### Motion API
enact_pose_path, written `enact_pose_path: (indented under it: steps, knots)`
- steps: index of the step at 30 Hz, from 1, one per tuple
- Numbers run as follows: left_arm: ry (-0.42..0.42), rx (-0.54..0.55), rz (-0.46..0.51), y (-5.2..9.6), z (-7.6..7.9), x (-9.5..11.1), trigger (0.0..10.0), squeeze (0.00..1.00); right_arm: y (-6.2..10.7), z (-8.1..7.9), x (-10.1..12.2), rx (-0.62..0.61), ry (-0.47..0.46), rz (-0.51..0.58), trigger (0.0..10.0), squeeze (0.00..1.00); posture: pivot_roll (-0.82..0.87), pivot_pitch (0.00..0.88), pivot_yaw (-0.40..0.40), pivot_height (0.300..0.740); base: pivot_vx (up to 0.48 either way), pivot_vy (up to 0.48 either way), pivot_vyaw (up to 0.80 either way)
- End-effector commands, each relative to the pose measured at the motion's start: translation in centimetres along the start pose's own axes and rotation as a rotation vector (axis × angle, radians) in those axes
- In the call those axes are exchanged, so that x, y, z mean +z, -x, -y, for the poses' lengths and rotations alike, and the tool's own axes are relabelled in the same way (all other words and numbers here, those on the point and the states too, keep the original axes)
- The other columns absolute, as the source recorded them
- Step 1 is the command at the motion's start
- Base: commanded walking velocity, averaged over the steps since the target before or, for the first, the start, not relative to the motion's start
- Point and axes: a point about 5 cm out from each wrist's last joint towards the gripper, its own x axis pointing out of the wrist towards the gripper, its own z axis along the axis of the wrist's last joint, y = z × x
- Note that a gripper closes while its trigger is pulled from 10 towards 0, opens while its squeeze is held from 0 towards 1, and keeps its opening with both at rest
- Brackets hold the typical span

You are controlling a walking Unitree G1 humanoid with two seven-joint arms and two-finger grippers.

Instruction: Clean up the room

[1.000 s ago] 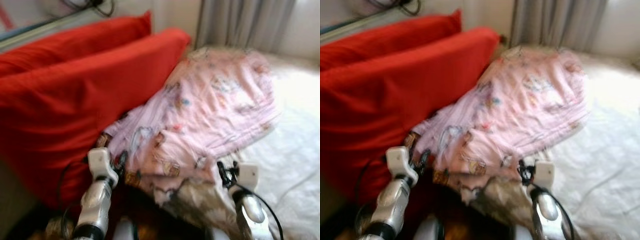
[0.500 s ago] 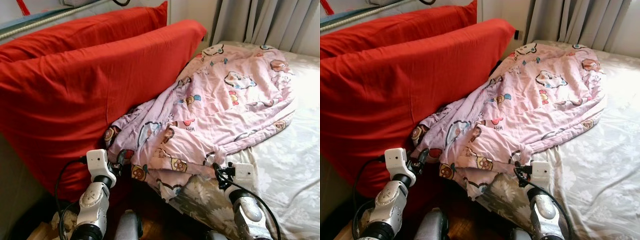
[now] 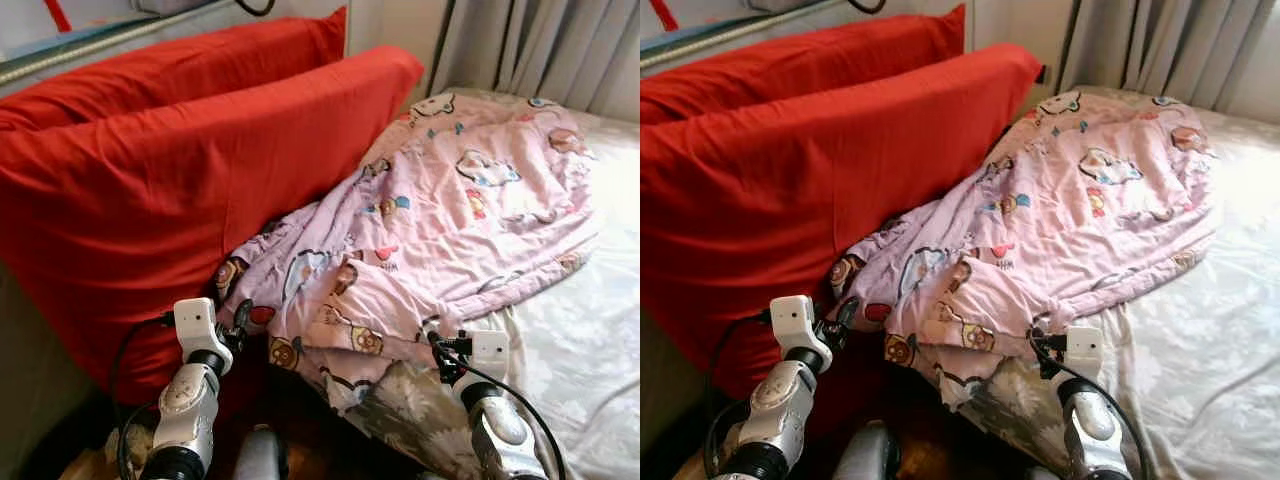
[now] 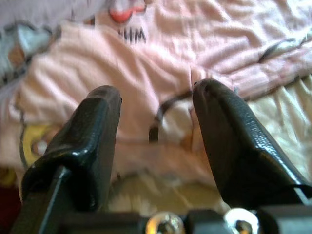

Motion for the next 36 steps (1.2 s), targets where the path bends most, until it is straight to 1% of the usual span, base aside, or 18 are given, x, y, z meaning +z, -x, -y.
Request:
enact_pose_path:
  steps: [1, 7, 12, 18, 23, 24, 25, 29, 34, 36]
  knots:
    - [0.003, -0.025, 0.011, -0.3, 0.7, 0.3, 10.0, 0.0, 0.5, 0.7, -0.5, -0.02, 0.001, -0.016, 10.0, 0.0, 0.03, 0.067, 0.028, 0.631, 0.285, 0.0, 0.0]
    - [0.002, -0.024, 0.012, -0.3, 0.7, 0.3, 10.0, 0.0, 0.4, 0.6, -0.5, -0.03, -0.002, -0.011, 10.0, 0.0, 0.03, 0.068, 0.029, 0.631, 0.284, 0.0, 0.0]
    - [0.005, -0.023, 0.021, -0.3, 0.7, 0.4, 10.0, 0.0, 0.4, 0.7, -0.5, -0.042, -0.002, -0.01, 10.0, 0.0, 0.03, 0.071, 0.03, 0.631, 0.0, 0.0, 0.0]
    - [-0.001, -0.032, 0.02, -0.3, 0.9, 0.5, 10.0, 0.0, 0.3, 1.1, -0.4, -0.047, -0.006, -0.027, 10.0, 0.0, 0.03, 0.093, 0.038, 0.631, 0.0, 0.0, 0.0]
    - [-0.002, -0.035, 0.023, -0.1, 0.8, 0.5, 10.0, 0.0, 0.1, 0.7, -0.4, -0.03, -0.011, -0.04, 10.0, 0.0, 0.04, 0.107, 0.038, 0.631, 0.0, 0.0, 0.0]
    - [-0.003, -0.034, 0.023, -0.1, 0.8, 0.5, 10.0, 0.0, 0.0, 0.6, -0.5, -0.024, -0.014, -0.055, 10.0, 0.73, 0.04, 0.113, 0.038, 0.631, 0.0, 0.0, 0.0]
    - [-0.004, -0.034, 0.023, -0.1, 0.8, 0.6, 10.0, 0.0, -0.1, 0.5, -0.6, -0.018, -0.013, -0.074, 10.0, 1.0, 0.04, 0.115, 0.038, 0.631, 0.0, 0.0, 0.0]
    - [-0.006, -0.034, 0.03, 0.0, 0.7, 0.8, 10.0, 0.0, -0.3, 0.2, -0.9, -0.021, 0.001, -0.11, 10.0, 1.0, 0.06, 0.138, 0.044, 0.631, 0.0, 0.0, 0.0]
    - [-0.024, -0.036, 0.014, 0.5, 0.4, 0.4, 10.0, 0.0, -0.3, 0.2, -1.1, -0.038, -0.032, -0.131, 10.0, 1.0, 0.07, 0.154, 0.051, 0.631, 0.0, 0.0, 0.0]
    - [-0.033, -0.034, 0.015, 1.0, 0.0, 0.4, 10.0, 0.0, -0.3, 0.1, -1.3, -0.041, -0.039, -0.141, 10.0, 1.0, 0.09, 0.173, 0.061, 0.631, 0.0, 0.0, 0.0]
